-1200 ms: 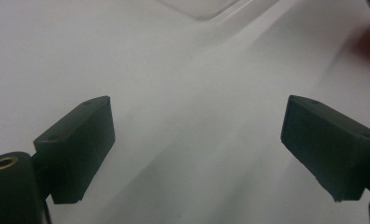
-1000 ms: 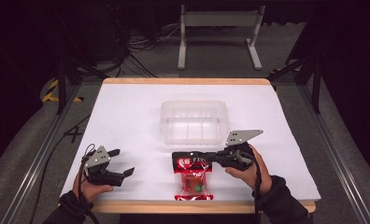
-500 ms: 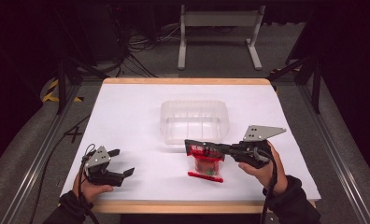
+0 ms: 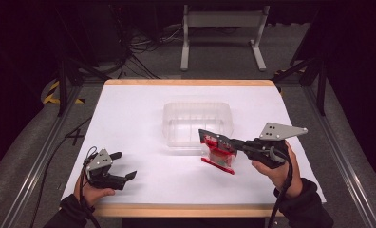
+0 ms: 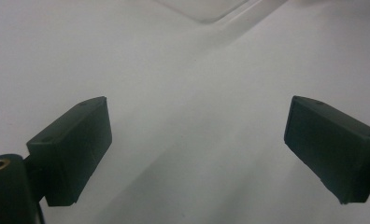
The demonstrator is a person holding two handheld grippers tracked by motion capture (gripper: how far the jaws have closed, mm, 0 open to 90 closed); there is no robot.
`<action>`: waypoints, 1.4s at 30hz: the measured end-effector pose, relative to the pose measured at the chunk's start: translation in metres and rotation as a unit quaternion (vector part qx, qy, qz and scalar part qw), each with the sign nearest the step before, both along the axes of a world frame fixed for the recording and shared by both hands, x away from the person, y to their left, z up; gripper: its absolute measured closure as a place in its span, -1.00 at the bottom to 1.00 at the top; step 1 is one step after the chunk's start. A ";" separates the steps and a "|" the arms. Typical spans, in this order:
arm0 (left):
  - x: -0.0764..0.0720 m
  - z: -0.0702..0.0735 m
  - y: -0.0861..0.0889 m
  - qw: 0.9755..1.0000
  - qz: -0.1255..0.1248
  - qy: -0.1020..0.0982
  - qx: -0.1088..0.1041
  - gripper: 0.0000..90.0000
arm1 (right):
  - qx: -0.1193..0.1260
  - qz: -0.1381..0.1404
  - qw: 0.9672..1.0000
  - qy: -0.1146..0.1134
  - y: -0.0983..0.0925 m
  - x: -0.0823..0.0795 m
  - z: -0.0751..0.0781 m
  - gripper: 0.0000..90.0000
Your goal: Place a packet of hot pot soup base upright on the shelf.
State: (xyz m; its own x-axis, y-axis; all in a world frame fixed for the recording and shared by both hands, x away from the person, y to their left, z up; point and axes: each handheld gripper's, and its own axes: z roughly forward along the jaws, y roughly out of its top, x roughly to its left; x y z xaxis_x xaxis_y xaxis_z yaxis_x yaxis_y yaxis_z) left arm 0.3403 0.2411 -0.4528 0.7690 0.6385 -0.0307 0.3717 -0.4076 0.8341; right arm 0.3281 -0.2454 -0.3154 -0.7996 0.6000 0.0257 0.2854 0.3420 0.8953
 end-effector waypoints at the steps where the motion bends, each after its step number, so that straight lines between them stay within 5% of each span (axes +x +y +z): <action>1: 0.000 0.000 0.000 1.000 0.000 0.000 0.000 -0.81 | 0.001 -0.002 1.000 -0.003 -0.001 0.000 0.003 1.00; 24: 0.000 0.000 -0.003 1.000 -0.006 -0.005 0.003 -0.81 | 0.008 -0.063 0.997 -0.050 0.001 0.011 0.050 1.00; 37: -0.002 0.002 -0.006 1.000 -0.010 -0.015 0.002 -0.84 | -0.001 -0.146 0.988 -0.059 0.012 0.048 0.063 1.00; 42: -0.002 0.002 -0.005 1.000 -0.012 -0.016 0.003 -0.84 | -0.004 -0.183 0.981 -0.064 0.014 0.061 0.062 1.00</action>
State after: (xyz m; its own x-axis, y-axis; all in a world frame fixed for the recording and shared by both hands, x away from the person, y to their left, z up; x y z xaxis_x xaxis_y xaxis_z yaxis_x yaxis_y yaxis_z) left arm 0.3381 0.2356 -0.4509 0.7850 0.6195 -0.0008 0.3340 -0.4220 0.8428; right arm 0.3894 -0.2313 -0.2538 -0.5269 0.8473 -0.0664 0.2761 0.2446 0.9295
